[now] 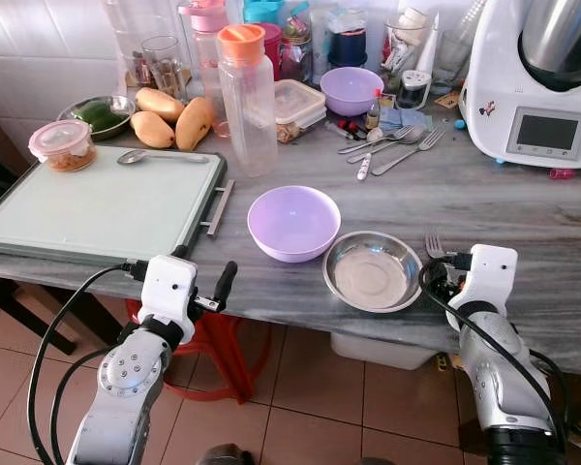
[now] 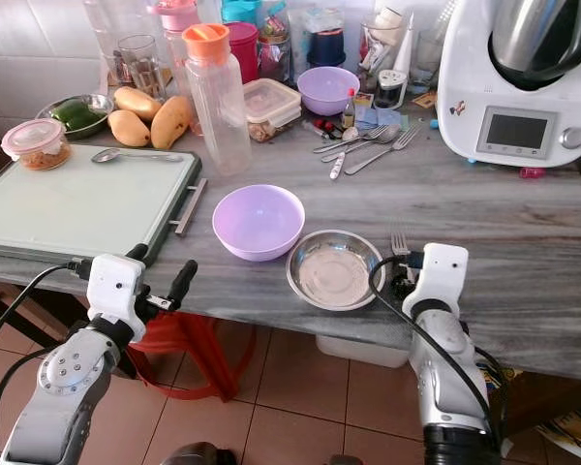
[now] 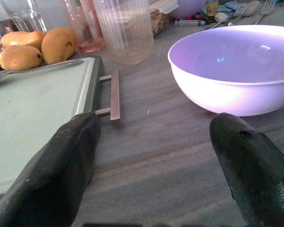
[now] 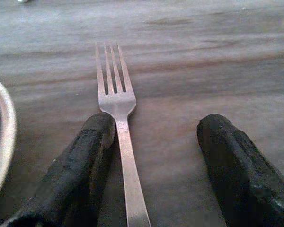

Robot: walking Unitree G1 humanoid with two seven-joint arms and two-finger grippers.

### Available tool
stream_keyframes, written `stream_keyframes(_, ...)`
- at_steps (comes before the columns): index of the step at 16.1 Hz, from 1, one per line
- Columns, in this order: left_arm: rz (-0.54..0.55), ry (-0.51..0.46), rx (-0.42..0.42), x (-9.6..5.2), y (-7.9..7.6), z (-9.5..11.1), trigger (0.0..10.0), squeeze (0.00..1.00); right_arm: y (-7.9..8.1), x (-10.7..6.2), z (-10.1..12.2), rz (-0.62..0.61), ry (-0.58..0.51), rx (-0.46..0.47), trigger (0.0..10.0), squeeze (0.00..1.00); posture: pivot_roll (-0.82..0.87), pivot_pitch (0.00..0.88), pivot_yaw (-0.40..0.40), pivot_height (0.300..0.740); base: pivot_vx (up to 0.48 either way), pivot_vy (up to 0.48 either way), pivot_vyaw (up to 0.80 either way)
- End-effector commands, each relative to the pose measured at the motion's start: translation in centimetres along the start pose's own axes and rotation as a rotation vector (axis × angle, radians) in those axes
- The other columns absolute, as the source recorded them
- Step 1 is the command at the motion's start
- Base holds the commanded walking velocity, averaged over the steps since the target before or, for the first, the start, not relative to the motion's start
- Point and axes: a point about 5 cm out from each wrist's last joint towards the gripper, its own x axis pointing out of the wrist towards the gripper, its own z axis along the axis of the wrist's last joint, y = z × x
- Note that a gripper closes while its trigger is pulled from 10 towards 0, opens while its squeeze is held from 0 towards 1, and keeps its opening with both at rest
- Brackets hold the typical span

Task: Setting the table

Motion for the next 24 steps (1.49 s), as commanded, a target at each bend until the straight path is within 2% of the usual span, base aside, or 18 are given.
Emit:
stream_keyframes(1, 0.001, 0.003, 0.004, 0.1, 0.0, -0.1, 10.0, 0.00, -0.3, 0.0, 0.0, -0.024, -0.011, 0.011, 10.0, 1.00, -0.03, 0.000, 0.074, 0.740, 0.000, 0.000, 0.00)
stream_keyframes(6, 0.000, 0.002, -0.001, 0.1, -0.2, -0.2, 10.0, 0.00, 0.0, -0.1, 2.9, -0.016, -0.205, 0.104, 10.0, 1.00, -0.04, 0.000, 0.069, 0.740, 0.000, 0.000, 0.00)
stream_keyframes(9, 0.003, -0.001, -0.002, 0.2, -0.4, -0.3, 10.0, 0.00, -0.3, -0.5, 3.9, -0.046, -0.271, 0.081, 10.0, 1.00, -0.04, 0.000, 0.066, 0.740, 0.000, 0.000, 0.00)
stream_keyframes(12, 0.005, -0.004, -0.002, 0.2, -0.4, -0.3, 10.0, 0.00, -1.2, -2.0, 3.0, -0.150, -0.249, 0.047, 10.0, 1.00, -0.04, 0.000, 0.060, 0.740, 0.000, 0.000, 0.00)
stream_keyframes(13, 0.005, -0.003, -0.003, 0.2, -0.4, -0.4, 10.0, 0.00, -1.8, -3.3, 1.9, -0.204, -0.221, 0.015, 10.0, 1.00, -0.04, 0.000, 0.057, 0.740, 0.000, 0.000, 0.00)
stream_keyframes(17, 0.003, -0.001, -0.003, 0.1, -0.3, -0.4, 10.0, 0.00, -3.4, -5.3, -0.5, -0.327, -0.112, -0.031, 10.0, 1.00, -0.05, 0.000, 0.060, 0.740, 0.000, 0.000, 0.00)
stream_keyframes(21, -0.001, 0.002, -0.001, 0.1, -0.3, -0.4, 10.0, 0.00, -3.6, -5.1, -0.8, -0.347, -0.076, -0.045, 10.0, 1.00, -0.04, 0.000, 0.061, 0.740, 0.000, 0.000, 0.00)
stream_keyframes(24, 0.003, 0.003, 0.003, -0.1, -0.2, -0.3, 10.0, 0.00, -3.7, -4.4, -1.9, -0.328, 0.028, -0.042, 10.0, 1.00, -0.03, 0.000, 0.060, 0.740, 0.000, 0.000, 0.00)
